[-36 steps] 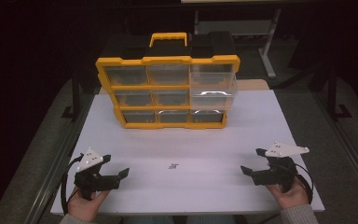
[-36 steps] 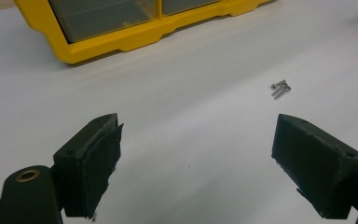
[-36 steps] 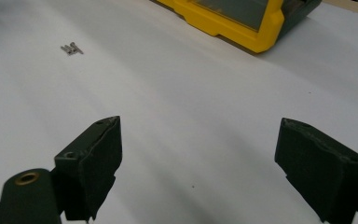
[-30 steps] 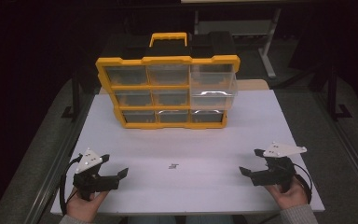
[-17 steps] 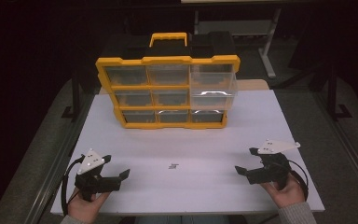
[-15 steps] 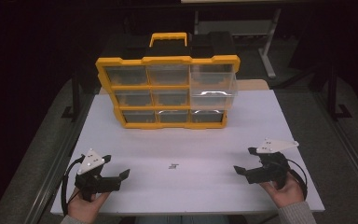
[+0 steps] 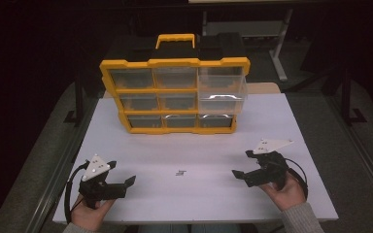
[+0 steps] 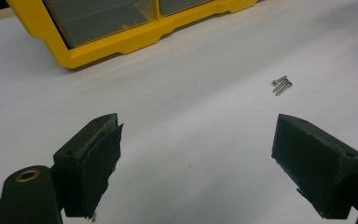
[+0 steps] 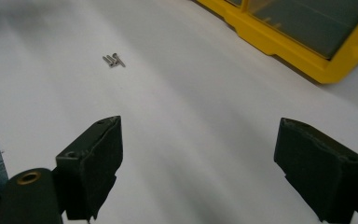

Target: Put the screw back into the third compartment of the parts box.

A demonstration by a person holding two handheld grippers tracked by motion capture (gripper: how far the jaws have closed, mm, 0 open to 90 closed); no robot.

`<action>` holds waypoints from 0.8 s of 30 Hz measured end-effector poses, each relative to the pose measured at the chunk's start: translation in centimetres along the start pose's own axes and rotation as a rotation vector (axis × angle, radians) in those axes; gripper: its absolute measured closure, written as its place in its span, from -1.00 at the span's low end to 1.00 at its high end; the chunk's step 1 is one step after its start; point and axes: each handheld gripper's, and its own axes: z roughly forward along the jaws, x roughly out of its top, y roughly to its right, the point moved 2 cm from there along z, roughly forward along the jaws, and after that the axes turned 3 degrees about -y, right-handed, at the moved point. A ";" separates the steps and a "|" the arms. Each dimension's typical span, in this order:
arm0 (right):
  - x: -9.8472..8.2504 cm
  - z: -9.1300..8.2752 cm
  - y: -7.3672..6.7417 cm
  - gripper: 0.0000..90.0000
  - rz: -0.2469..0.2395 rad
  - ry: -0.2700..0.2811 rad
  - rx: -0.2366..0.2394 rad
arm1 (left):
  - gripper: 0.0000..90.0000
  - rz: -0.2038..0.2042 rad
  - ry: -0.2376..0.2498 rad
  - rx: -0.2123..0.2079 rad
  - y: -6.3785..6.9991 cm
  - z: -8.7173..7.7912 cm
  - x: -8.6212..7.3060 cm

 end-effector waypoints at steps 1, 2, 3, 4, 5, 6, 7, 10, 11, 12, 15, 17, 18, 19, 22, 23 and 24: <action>0.2 0.3 -0.1 -0.65 -0.006 -0.008 0.002 | -0.67 0.001 0.000 -0.001 0.0 0.0 0.0; 0.4 0.5 -0.2 -0.63 -0.003 -0.016 0.008 | -0.67 0.001 0.003 -0.002 0.1 0.1 0.0; 0.9 1.2 -0.4 -0.59 -0.016 -0.029 0.031 | -0.67 -0.003 0.000 -0.004 0.1 0.2 0.0; 1.1 1.5 -0.5 -0.59 -0.021 -0.035 0.039 | -0.67 -0.004 0.000 -0.005 0.1 0.2 0.0; 1.1 1.5 -0.5 -0.59 -0.021 -0.035 0.039 | -0.67 -0.001 0.001 -0.006 0.1 0.3 0.0; 1.5 2.1 -0.7 -0.54 -0.027 -0.048 0.049 | -0.67 0.002 -0.004 -0.006 0.1 0.3 0.0; 1.5 2.1 -0.7 -0.54 -0.027 -0.048 0.049 | -0.67 0.002 -0.005 -0.009 0.1 0.3 0.0; 2.1 3.0 -0.9 -0.49 -0.048 -0.068 0.062 | -0.67 0.018 -0.013 -0.012 0.1 0.4 0.0; 2.2 3.2 -1.0 -0.48 -0.050 -0.075 0.067 | -0.67 0.020 -0.016 -0.013 0.1 0.3 0.0; 2.4 3.5 -1.1 -0.47 -0.055 -0.085 0.075 | -0.67 0.026 -0.016 -0.013 0.1 0.3 0.0; 3.3 4.7 -1.6 -0.43 -0.079 -0.105 0.095 | -0.67 0.016 -0.016 -0.015 0.0 0.3 0.0; 3.4 5.1 -1.8 -0.42 -0.084 -0.114 0.100 | -0.67 0.015 -0.013 -0.014 0.0 0.4 -0.1; 3.7 5.9 -2.2 -0.39 -0.102 -0.138 0.110 | -0.67 0.020 -0.020 -0.012 -0.1 0.4 -0.1; 3.8 6.3 -2.4 -0.35 -0.114 -0.145 0.113 | -0.67 0.021 -0.021 -0.011 -0.1 0.4 -0.1; 4.1 7.6 -2.9 -0.28 -0.145 -0.164 0.126 | -0.67 0.015 -0.021 -0.012 -0.1 0.4 -0.2; 4.2 8.0 -3.1 -0.23 -0.149 -0.175 0.136 | -0.67 0.013 -0.023 -0.015 -0.1 0.5 -0.2; 4.2 8.0 -3.1 -0.23 -0.149 -0.175 0.136 | -0.67 0.013 -0.023 -0.015 -0.1 0.5 -0.2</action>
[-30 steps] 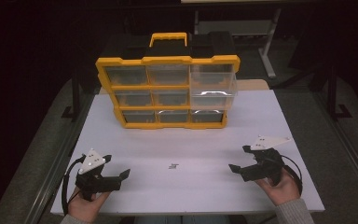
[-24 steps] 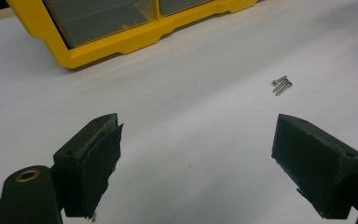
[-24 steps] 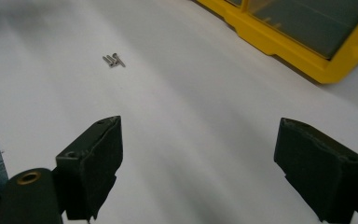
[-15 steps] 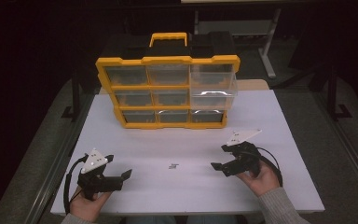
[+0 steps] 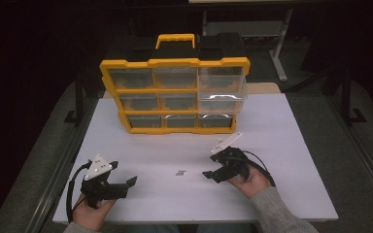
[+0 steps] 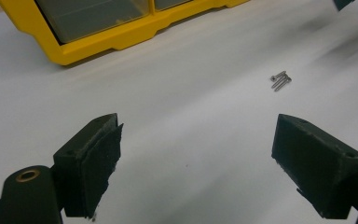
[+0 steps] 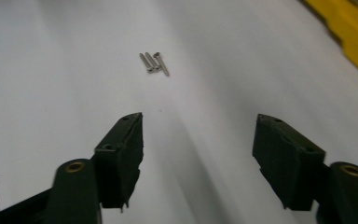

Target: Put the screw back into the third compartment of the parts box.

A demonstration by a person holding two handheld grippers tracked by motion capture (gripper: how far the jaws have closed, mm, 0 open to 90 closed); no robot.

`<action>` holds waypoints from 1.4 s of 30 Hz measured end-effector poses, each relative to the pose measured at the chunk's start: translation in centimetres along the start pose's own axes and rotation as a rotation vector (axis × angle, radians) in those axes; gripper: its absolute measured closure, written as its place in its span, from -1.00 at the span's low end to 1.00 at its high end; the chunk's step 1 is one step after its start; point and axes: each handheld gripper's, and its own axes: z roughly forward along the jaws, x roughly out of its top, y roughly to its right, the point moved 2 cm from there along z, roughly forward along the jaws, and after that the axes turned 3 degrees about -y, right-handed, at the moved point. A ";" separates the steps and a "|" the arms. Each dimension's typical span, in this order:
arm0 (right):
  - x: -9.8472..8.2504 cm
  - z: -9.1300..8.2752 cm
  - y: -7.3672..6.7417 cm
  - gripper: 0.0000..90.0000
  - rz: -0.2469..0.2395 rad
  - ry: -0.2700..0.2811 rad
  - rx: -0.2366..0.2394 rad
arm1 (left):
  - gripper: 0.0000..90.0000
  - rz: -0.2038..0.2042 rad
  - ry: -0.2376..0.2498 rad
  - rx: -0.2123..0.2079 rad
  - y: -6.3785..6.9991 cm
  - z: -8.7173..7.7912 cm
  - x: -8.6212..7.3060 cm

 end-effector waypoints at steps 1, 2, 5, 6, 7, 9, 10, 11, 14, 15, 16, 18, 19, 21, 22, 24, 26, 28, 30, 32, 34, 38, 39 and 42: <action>0.3 0.7 -0.2 -0.19 -0.011 -0.011 0.023 | -0.67 0.002 -0.001 -0.001 0.0 0.0 0.0; 0.6 1.2 -0.3 -0.14 -0.015 -0.019 0.032 | -0.67 0.005 -0.006 -0.002 -0.1 0.1 0.0; 1.2 2.3 -0.4 -0.03 -0.044 -0.027 0.045 | -0.67 0.000 -0.008 -0.002 -0.1 0.0 -0.1; 1.5 2.6 -0.5 0.02 -0.050 -0.034 0.055 | -0.67 -0.002 -0.009 -0.001 -0.1 0.0 -0.1; 1.7 2.8 -0.5 0.02 -0.056 -0.038 0.056 | -0.67 0.000 -0.005 0.002 -0.2 0.0 -0.1; 2.0 3.1 -0.6 0.05 -0.063 -0.045 0.060 | -0.67 -0.010 0.002 0.003 -0.2 0.0 -0.1; 2.6 3.7 -0.7 0.09 -0.090 -0.056 0.083 | -0.67 -0.011 0.003 0.002 -0.2 0.0 -0.1; 2.6 3.7 -0.7 0.09 -0.090 -0.056 0.083 | -0.67 -0.008 0.001 0.002 -0.2 0.0 -0.1; 3.7 5.0 -1.0 0.20 -0.133 -0.068 0.118 | -0.67 -0.007 0.002 0.002 -0.2 0.0 -0.1; 4.1 5.3 -1.1 0.23 -0.145 -0.073 0.119 | -0.67 -0.008 0.003 0.003 -0.2 0.0 -0.1; 4.3 5.5 -1.2 0.26 -0.146 -0.077 0.127 | -0.67 -0.012 0.000 0.001 -0.2 0.1 -0.1; 4.8 5.9 -1.2 0.31 -0.170 -0.080 0.128 | -0.67 -0.014 -0.003 0.000 -0.2 0.1 -0.1; 5.0 5.9 -1.2 0.34 -0.166 -0.084 0.131 | -0.67 -0.011 -0.004 0.001 -0.2 0.1 -0.1; 5.2 6.0 -1.2 0.35 -0.162 -0.085 0.132 | -0.67 -0.007 -0.005 0.003 -0.3 0.1 -0.1; 5.6 6.3 -1.0 0.40 -0.174 -0.084 0.136 | -0.67 -0.009 0.001 0.002 -0.3 0.0 -0.1; 6.0 6.5 -1.0 0.44 -0.174 -0.094 0.143 | -0.67 -0.013 0.001 0.002 -0.2 0.0 -0.1; 6.1 6.7 -0.9 0.47 -0.185 -0.092 0.148 | -0.67 -0.005 -0.005 0.004 -0.3 -0.1 -0.1; 6.4 7.2 -0.9 0.52 -0.188 -0.092 0.151 | -0.67 -0.004 -0.004 0.003 -0.2 0.0 -0.1; 6.6 7.4 -0.8 0.55 -0.187 -0.099 0.154 | -0.67 -0.002 -0.004 0.005 -0.2 -0.1 -0.1; 6.7 7.6 -0.6 0.58 -0.200 -0.099 0.150 | -0.67 -0.008 -0.008 0.006 -0.3 -0.1 -0.1; 6.7 7.6 -0.5 0.59 -0.199 -0.105 0.149 | -0.67 0.000 -0.011 0.002 -0.4 -0.2 -0.1; 6.7 7.7 -0.3 0.63 -0.190 -0.114 0.146 | -0.67 -0.005 -0.012 0.003 -0.4 -0.2 -0.1; 6.7 7.7 -0.4 0.63 -0.188 -0.121 0.149 | -0.67 -0.001 -0.015 0.002 -0.4 -0.2 -0.1; 6.8 7.9 -0.5 0.64 -0.190 -0.126 0.153 | -0.67 0.001 -0.015 0.003 -0.4 -0.2 -0.1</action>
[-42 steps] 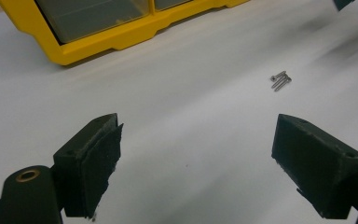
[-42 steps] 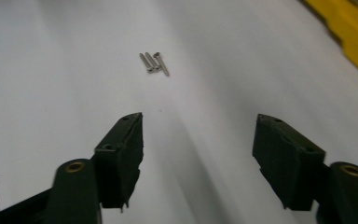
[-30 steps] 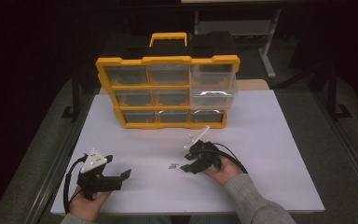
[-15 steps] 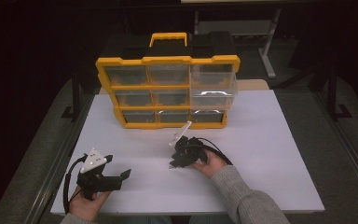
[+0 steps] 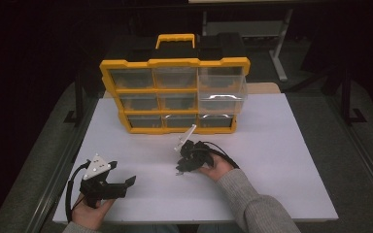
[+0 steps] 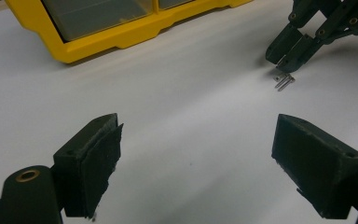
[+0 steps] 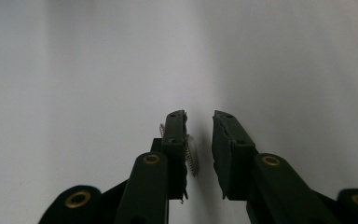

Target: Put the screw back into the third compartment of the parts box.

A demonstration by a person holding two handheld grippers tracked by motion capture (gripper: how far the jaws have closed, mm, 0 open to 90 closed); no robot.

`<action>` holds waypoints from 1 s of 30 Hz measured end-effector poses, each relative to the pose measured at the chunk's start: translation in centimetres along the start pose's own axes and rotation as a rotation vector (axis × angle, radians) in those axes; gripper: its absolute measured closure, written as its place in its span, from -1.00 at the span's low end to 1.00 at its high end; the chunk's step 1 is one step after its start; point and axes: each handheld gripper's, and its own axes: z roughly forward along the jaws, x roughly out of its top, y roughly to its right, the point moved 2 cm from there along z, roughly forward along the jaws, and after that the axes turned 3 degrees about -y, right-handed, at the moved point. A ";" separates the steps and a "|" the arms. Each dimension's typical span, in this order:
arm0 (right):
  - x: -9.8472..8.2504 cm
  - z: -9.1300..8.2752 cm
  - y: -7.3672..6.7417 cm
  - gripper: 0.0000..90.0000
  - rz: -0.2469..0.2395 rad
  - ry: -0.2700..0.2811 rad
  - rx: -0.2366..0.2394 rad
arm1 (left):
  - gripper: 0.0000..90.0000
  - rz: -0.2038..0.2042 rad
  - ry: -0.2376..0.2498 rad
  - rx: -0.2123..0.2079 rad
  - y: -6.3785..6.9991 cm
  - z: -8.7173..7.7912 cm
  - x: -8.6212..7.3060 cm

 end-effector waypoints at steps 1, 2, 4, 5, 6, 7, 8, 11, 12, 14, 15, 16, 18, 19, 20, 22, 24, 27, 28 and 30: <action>0.0 0.1 0.1 0.64 -0.010 0.001 -0.003 | -0.67 -0.006 0.003 -0.001 0.0 0.0 0.0; 0.1 0.1 0.1 0.64 -0.015 0.000 0.000 | -0.67 -0.002 0.008 0.001 0.0 0.0 0.0; 0.1 0.2 0.1 0.64 -0.022 -0.007 0.003 | -0.67 -0.007 0.009 0.002 0.0 0.0 0.0; 0.1 0.3 0.1 0.64 -0.027 -0.006 0.004 | -0.67 -0.007 0.010 0.002 0.0 0.0 0.0; 0.1 0.4 0.0 0.64 -0.021 -0.012 0.007 | -0.67 -0.007 0.009 0.001 0.0 0.0 0.0; 0.1 0.4 0.0 0.64 -0.024 -0.018 0.002 | -0.67 -0.004 0.010 0.000 0.0 0.0 0.0; 0.1 0.5 0.0 0.64 -0.028 -0.021 -0.003 | -0.67 -0.003 0.010 0.001 0.0 0.0 0.0; 0.1 0.6 0.1 0.67 -0.028 -0.035 -0.016 | -0.67 -0.007 0.011 0.002 0.0 -0.1 0.0; 0.0 0.6 0.1 0.69 -0.031 -0.036 -0.018 | -0.67 -0.007 0.010 0.001 0.0 -0.1 0.0; 0.0 0.7 0.3 0.73 -0.042 -0.035 -0.029 | -0.67 -0.008 0.010 0.000 -0.1 -0.1 0.0; 0.0 0.7 0.3 0.76 -0.045 -0.035 -0.033 | -0.67 -0.008 0.009 0.000 -0.1 -0.1 0.0; 0.0 0.7 0.2 0.79 -0.047 -0.037 -0.037 | -0.67 -0.009 0.010 0.000 -0.1 0.0 0.0; 0.0 0.7 0.2 0.84 -0.050 -0.042 -0.049 | -0.67 -0.014 0.014 -0.001 0.0 0.0 0.0; 0.0 0.7 0.2 0.85 -0.058 -0.041 -0.051 | -0.67 -0.019 0.018 -0.002 0.0 0.0 0.0; 0.0 0.7 0.2 0.87 -0.059 -0.042 -0.049 | -0.67 -0.018 0.018 -0.001 0.0 0.0 0.0; 0.1 0.8 0.2 0.91 -0.054 -0.045 -0.047 | -0.67 -0.016 0.017 0.001 0.0 0.1 0.0; 0.2 0.8 0.3 0.92 -0.044 -0.048 -0.037 | -0.67 -0.014 0.016 0.001 0.0 0.1 0.0; 0.3 0.8 0.5 0.92 -0.054 -0.043 -0.033 | -0.67 -0.013 0.013 0.000 0.0 0.1 0.0; 0.2 0.8 0.5 0.92 -0.043 -0.046 -0.028 | -0.67 -0.018 0.013 -0.001 0.0 0.2 0.0; 0.2 0.8 0.8 0.92 -0.038 -0.042 -0.010 | -0.67 -0.020 0.009 -0.002 0.0 0.2 -0.1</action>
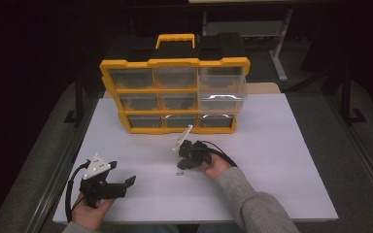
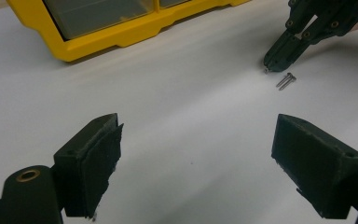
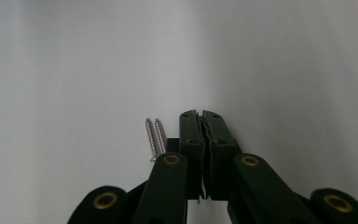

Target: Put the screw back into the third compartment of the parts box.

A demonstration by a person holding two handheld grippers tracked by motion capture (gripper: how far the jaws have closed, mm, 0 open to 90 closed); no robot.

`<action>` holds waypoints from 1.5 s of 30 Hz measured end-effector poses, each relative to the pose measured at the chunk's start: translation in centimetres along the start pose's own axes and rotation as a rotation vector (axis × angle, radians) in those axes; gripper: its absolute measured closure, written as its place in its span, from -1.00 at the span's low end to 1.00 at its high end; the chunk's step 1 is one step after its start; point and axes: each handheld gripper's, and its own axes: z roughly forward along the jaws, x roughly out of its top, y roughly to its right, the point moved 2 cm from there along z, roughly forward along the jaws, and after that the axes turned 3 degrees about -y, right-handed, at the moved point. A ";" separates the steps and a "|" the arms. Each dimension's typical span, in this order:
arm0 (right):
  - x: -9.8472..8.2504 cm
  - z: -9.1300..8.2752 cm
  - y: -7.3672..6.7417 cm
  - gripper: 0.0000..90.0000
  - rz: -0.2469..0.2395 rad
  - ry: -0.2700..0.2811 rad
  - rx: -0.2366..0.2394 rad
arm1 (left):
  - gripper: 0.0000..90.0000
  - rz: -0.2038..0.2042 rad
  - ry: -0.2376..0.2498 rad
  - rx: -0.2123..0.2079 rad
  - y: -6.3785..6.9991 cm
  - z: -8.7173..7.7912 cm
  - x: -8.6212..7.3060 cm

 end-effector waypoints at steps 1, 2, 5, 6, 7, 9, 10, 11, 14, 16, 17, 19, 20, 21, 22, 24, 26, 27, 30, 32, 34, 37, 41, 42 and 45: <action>0.0 0.0 0.1 0.92 0.010 0.004 0.007 | -0.67 0.008 0.000 0.002 -0.1 0.0 0.0; 0.0 0.0 0.2 0.93 0.010 0.011 0.010 | -0.67 0.002 0.000 0.001 -0.1 0.0 0.0; 0.0 -0.4 0.1 0.93 0.019 0.023 0.013 | -0.67 0.003 0.003 0.003 -0.2 0.0 0.0; 0.1 -0.6 0.0 0.93 0.021 0.027 0.015 | -0.67 0.001 0.002 0.003 -0.2 0.0 0.0; 0.1 -0.9 -0.2 0.93 0.040 0.020 0.016 | -0.67 -0.006 0.010 0.003 -0.1 0.0 0.0; 0.2 -1.2 -0.6 0.93 0.044 0.033 0.027 | -0.67 -0.007 0.010 0.002 -0.1 -0.1 0.0; 0.3 -1.3 -0.8 0.92 0.046 0.034 0.035 | -0.67 -0.005 0.010 0.002 -0.1 -0.1 0.0; 0.3 -1.5 -1.0 0.92 0.040 0.033 0.036 | -0.67 -0.004 0.010 0.003 -0.1 -0.1 0.0; 0.5 -2.1 -1.6 0.92 0.021 0.045 0.038 | -0.67 0.002 0.007 0.003 -0.1 0.0 0.0; 0.7 -2.6 -2.0 0.93 0.017 0.062 0.053 | -0.67 0.001 0.004 0.003 -0.1 0.0 0.0; 0.8 -2.9 -2.2 0.93 0.012 0.069 0.055 | -0.67 -0.001 0.005 0.003 -0.1 0.0 0.0; 1.1 -3.6 -2.6 0.92 0.006 0.073 0.057 | -0.67 0.000 0.008 0.005 0.0 0.0 0.0; 1.2 -4.0 -2.9 0.93 0.003 0.071 0.051 | -0.67 0.002 0.008 0.004 0.0 0.0 0.0; 1.4 -4.4 -3.1 0.93 -0.004 0.077 0.055 | -0.67 0.000 0.008 0.005 0.0 0.0 0.0; 1.7 -4.7 -3.4 0.93 -0.007 0.082 0.055 | -0.67 0.001 0.008 0.005 0.0 0.0 0.0; 2.1 -5.4 -3.9 0.93 -0.017 0.088 0.060 | -0.67 0.000 0.008 0.005 -0.1 0.0 0.0; 2.6 -6.1 -4.4 0.93 -0.023 0.096 0.074 | -0.67 -0.010 0.023 0.005 0.0 0.0 0.0; 2.8 -6.5 -4.6 0.92 -0.029 0.100 0.078 | -0.67 -0.013 0.021 0.005 0.0 0.0 0.0; 3.5 -7.6 -5.1 0.92 -0.038 0.121 0.097 | -0.67 -0.025 0.030 0.006 0.0 0.1 0.0; 3.8 -8.4 -5.2 0.92 -0.039 0.129 0.103 | -0.67 -0.025 0.029 0.006 0.0 0.1 0.0; 4.1 -9.3 -5.3 0.92 -0.045 0.135 0.105 | -0.67 -0.024 0.028 0.007 0.0 0.0 0.0; 4.5 -10.7 -5.3 0.92 -0.058 0.144 0.096 | -0.67 -0.026 0.027 0.006 0.0 0.1 0.0; 4.9 -12.8 -5.4 0.92 -0.048 0.157 0.095 | -0.67 -0.028 0.027 0.007 0.0 0.1 0.0; 5.0 -13.3 -5.2 0.92 -0.055 0.164 0.093 | -0.67 -0.030 0.027 0.007 0.0 0.1 0.0; 5.2 -14.9 -4.9 0.92 -0.055 0.175 0.079 | -0.67 -0.025 0.025 0.008 0.0 0.1 0.0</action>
